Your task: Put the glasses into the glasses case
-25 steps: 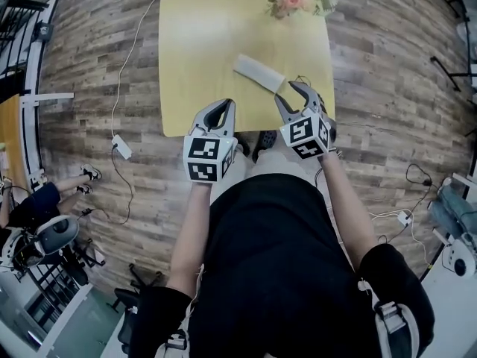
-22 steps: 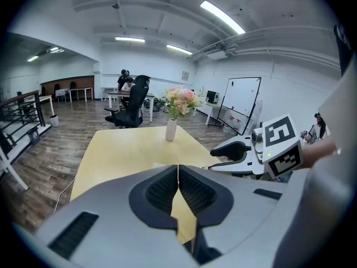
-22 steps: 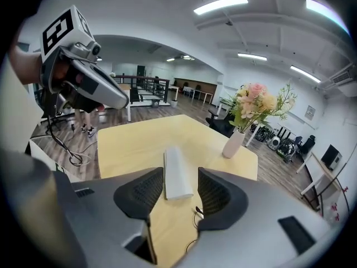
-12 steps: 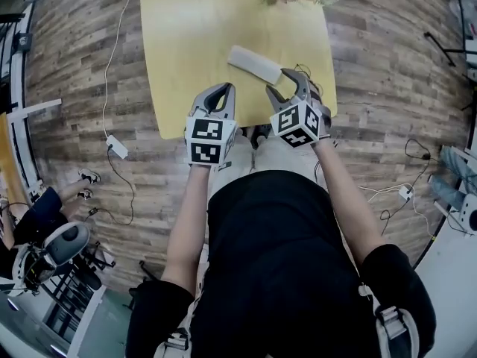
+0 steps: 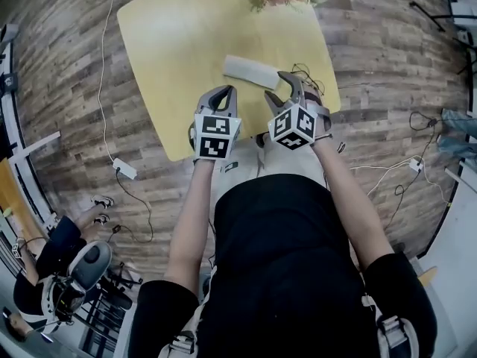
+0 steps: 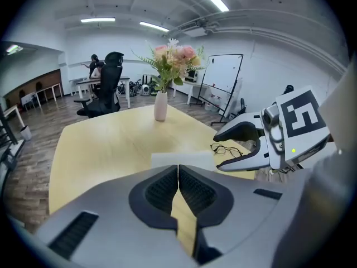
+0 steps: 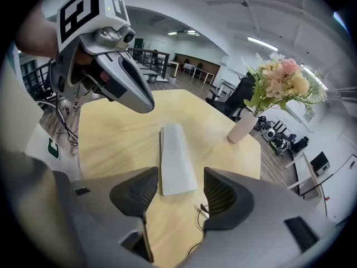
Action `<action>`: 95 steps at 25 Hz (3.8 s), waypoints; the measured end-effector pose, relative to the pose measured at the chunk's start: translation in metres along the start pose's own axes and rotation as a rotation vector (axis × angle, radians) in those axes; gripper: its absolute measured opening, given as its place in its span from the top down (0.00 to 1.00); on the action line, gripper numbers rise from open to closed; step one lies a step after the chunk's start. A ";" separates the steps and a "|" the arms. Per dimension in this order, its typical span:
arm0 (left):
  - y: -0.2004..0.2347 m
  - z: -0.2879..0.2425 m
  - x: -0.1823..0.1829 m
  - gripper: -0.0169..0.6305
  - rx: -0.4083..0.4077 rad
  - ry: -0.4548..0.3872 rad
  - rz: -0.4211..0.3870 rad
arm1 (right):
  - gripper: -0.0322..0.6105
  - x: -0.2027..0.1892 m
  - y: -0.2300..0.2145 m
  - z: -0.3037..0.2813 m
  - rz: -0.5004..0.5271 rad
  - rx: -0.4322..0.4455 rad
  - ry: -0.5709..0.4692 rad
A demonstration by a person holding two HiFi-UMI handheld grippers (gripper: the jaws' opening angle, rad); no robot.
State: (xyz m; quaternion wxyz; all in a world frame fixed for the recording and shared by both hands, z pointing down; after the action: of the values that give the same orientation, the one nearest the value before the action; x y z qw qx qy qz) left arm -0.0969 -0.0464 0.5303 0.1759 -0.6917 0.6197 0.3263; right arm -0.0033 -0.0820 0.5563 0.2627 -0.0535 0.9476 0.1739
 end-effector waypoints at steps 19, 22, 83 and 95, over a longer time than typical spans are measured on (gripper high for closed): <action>0.021 -0.071 -0.040 0.94 -0.124 0.126 -0.099 | 0.50 -0.014 0.003 -0.047 -0.003 -0.070 0.115; 0.023 -0.078 -0.041 0.94 -0.129 0.136 -0.100 | 0.50 -0.015 0.002 -0.051 0.004 -0.063 0.123; 0.017 -0.081 -0.043 0.94 -0.140 0.155 -0.105 | 0.59 -0.013 -0.002 -0.037 -0.042 0.054 0.097; 0.009 -0.064 -0.029 0.94 -0.152 0.133 -0.118 | 0.69 -0.001 -0.017 -0.021 -0.075 0.015 0.065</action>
State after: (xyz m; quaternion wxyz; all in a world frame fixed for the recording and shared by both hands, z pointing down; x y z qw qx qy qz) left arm -0.0909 -0.0675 0.5975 0.1004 -0.7586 0.5617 0.3146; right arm -0.0094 -0.1052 0.5682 0.2385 -0.0924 0.9542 0.1549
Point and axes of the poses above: the fingertips, and each gripper's own axes: z backward along the fingers, y to its left, x out of its top, the point moved 1 cm from there along z, backward along the fingers, and after that the axes turned 1 degree about z, right-handed, at the moved point
